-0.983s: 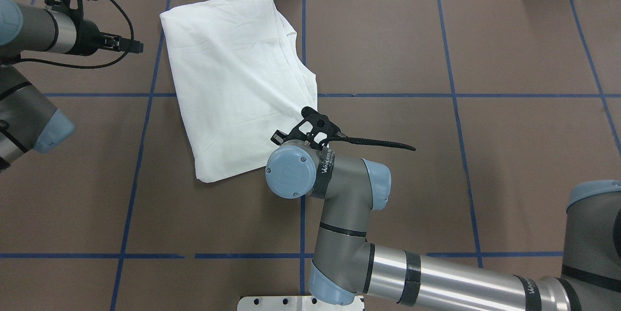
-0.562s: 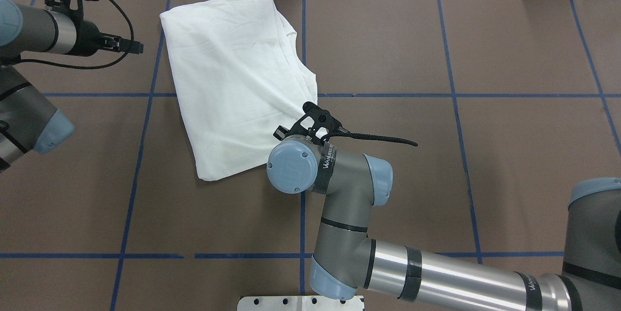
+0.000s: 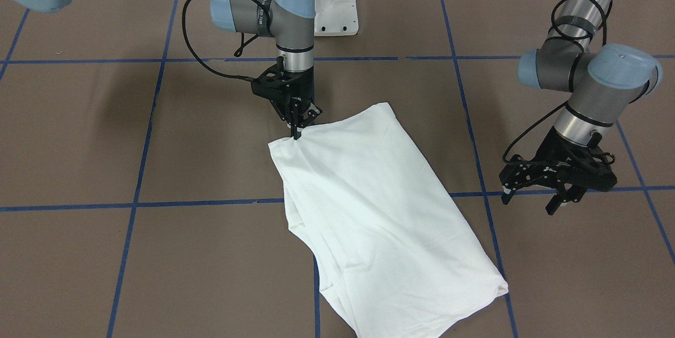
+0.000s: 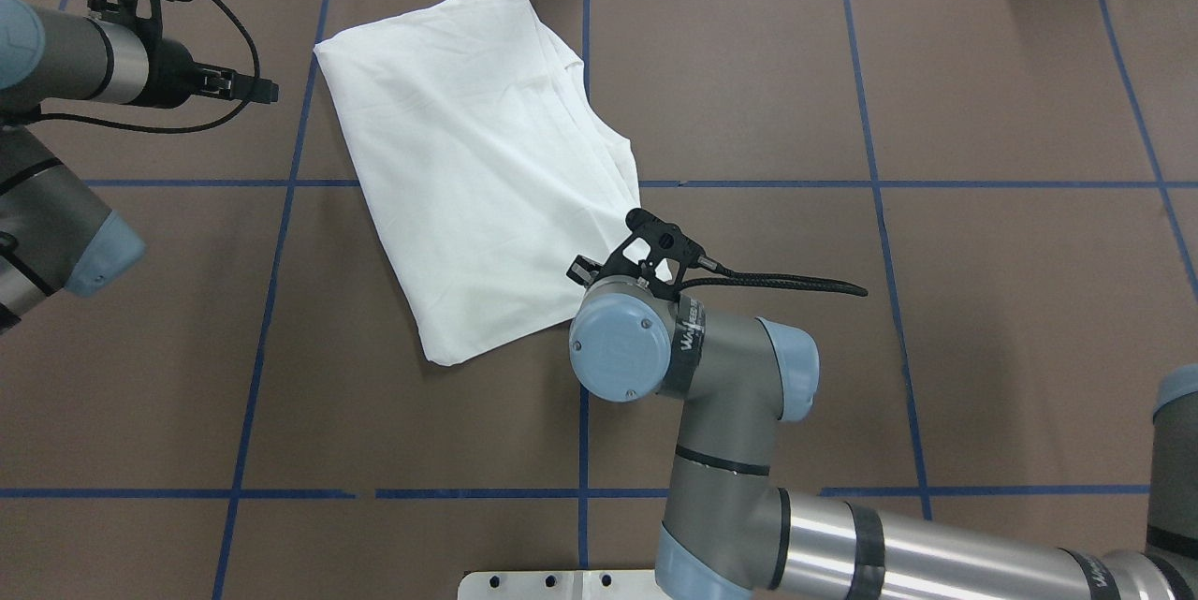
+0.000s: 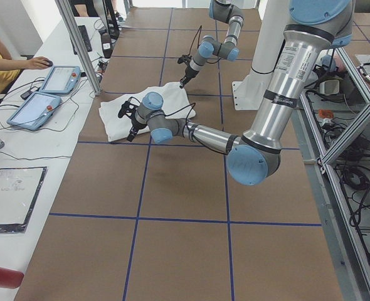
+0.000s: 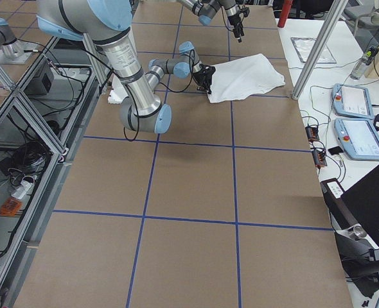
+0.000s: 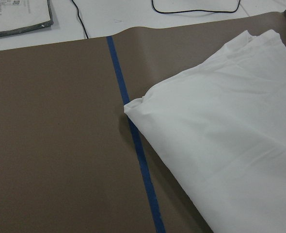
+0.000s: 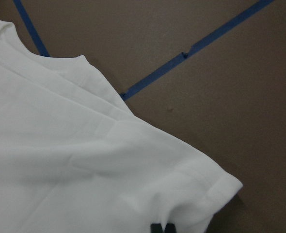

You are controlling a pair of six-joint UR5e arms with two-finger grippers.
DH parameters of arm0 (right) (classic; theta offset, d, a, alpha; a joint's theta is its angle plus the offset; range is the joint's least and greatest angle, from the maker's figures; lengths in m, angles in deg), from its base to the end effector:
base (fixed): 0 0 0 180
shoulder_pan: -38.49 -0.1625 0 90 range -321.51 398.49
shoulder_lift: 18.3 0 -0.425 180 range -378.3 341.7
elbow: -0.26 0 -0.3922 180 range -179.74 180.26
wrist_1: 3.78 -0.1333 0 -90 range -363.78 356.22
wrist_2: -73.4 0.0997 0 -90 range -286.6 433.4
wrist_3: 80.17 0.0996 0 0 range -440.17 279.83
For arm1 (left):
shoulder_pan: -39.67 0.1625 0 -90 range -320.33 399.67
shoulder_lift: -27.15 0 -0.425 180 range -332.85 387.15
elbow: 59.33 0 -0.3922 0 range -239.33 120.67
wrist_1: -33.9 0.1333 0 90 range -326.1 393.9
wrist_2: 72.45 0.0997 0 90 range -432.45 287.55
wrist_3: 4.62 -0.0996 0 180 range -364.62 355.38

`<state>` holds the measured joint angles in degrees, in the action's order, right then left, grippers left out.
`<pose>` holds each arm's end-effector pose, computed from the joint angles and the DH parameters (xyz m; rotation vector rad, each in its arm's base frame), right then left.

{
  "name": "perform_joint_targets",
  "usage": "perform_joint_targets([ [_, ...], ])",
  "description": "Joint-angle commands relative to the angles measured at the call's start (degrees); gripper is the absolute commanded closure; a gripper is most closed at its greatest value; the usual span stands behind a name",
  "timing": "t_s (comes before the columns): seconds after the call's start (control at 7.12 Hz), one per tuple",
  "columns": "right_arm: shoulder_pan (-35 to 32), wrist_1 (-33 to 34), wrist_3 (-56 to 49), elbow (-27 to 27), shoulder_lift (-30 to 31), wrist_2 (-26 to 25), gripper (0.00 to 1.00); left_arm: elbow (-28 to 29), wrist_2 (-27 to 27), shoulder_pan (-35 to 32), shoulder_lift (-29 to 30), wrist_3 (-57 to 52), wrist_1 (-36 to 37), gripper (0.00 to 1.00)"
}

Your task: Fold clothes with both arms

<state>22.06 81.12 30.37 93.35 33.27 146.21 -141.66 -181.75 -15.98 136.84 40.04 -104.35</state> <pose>-0.6210 -0.3528 0.2283 0.2601 -0.8363 0.7266 0.2883 -0.5998 0.4410 0.6087 0.8967 0.0151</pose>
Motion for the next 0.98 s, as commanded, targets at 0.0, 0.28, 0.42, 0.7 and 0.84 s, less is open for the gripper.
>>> perform_joint_targets([
  [0.0, 6.82, 7.24, 0.72, 8.65, 2.05, -4.59, 1.00, -0.37, -0.22, 0.01, 0.00, 0.08, 0.00, 0.00],
  [0.28, 8.25, 8.44, 0.47, 10.27, 2.05, -5.66, 1.00, -3.17, -0.39, 0.80, 0.00, 4.43, 0.61, 0.00],
  [0.42, 8.25, 8.44, 0.12, 10.27, 2.14, -5.57, 1.00, -7.19, -0.22, 3.68, -1.91, 8.91, 1.05, 0.00],
  [0.7, 7.99, 8.44, 0.02, 10.27, 2.05, -5.57, 1.00, -21.39, 1.35, 11.48, -4.38, 20.75, 14.15, 0.00],
  [0.84, 7.90, 8.44, 0.02, 10.18, 2.14, -5.57, 1.00, -29.56, 4.50, 17.36, -6.91, 26.74, 20.76, 0.00],
])
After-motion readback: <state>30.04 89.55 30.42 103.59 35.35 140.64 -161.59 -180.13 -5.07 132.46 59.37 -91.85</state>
